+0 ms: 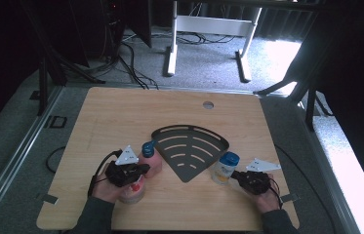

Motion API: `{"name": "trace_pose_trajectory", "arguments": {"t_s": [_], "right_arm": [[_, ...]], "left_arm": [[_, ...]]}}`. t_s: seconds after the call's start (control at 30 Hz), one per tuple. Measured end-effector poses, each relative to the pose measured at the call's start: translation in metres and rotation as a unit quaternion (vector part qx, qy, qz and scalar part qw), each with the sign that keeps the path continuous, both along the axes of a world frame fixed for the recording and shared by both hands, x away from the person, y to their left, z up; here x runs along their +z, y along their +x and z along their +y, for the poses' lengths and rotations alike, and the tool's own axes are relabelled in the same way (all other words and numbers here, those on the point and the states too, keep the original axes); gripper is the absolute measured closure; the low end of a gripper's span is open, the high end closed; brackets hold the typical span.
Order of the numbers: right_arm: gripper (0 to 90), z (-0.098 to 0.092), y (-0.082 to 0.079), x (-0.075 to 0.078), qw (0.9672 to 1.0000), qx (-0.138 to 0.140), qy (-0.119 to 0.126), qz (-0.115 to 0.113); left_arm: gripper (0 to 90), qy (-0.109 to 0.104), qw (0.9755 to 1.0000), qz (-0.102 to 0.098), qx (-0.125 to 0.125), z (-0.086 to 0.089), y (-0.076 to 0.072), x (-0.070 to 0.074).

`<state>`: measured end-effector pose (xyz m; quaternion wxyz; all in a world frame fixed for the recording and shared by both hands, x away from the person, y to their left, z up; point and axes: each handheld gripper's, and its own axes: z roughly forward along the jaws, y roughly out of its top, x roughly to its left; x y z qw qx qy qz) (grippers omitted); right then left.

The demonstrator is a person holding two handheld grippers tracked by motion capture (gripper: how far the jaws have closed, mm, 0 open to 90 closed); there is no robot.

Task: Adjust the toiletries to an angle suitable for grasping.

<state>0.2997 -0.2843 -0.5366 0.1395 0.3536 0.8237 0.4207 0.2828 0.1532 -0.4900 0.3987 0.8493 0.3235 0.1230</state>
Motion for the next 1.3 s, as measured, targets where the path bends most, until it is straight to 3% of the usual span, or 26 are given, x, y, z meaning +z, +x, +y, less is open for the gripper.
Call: {"name": "trace_pose_trajectory", "arguments": {"t_s": [0.17, 0.3, 0.43, 0.73, 1.3], "right_arm": [[89.7, 0.006, -0.006, -0.001, 0.9998, 0.017, -0.008, -0.004], [89.8, 0.011, 0.004, 0.000, 0.9999, 0.009, -0.011, -0.002], [89.9, 0.016, 0.010, -0.003, 0.9997, 0.023, -0.006, 0.004], [89.9, 0.035, -0.007, -0.003, 0.9981, 0.057, -0.021, 0.003], [89.8, 0.091, -0.024, -0.002, 0.9911, 0.129, -0.033, -0.006]], "left_arm": [[85.8, -0.001, 1.0000, 0.000, 0.000, 0.000, 0.000, 0.000], [85.8, -0.001, 1.0000, 0.001, -0.001, 0.000, 0.000, 0.000], [85.7, 0.000, 1.0000, 0.001, -0.002, 0.001, 0.001, 0.000], [85.6, 0.000, 1.0000, 0.001, -0.002, 0.000, 0.000, 0.000], [85.4, -0.001, 1.0000, 0.002, -0.002, 0.000, 0.000, -0.001]]}}
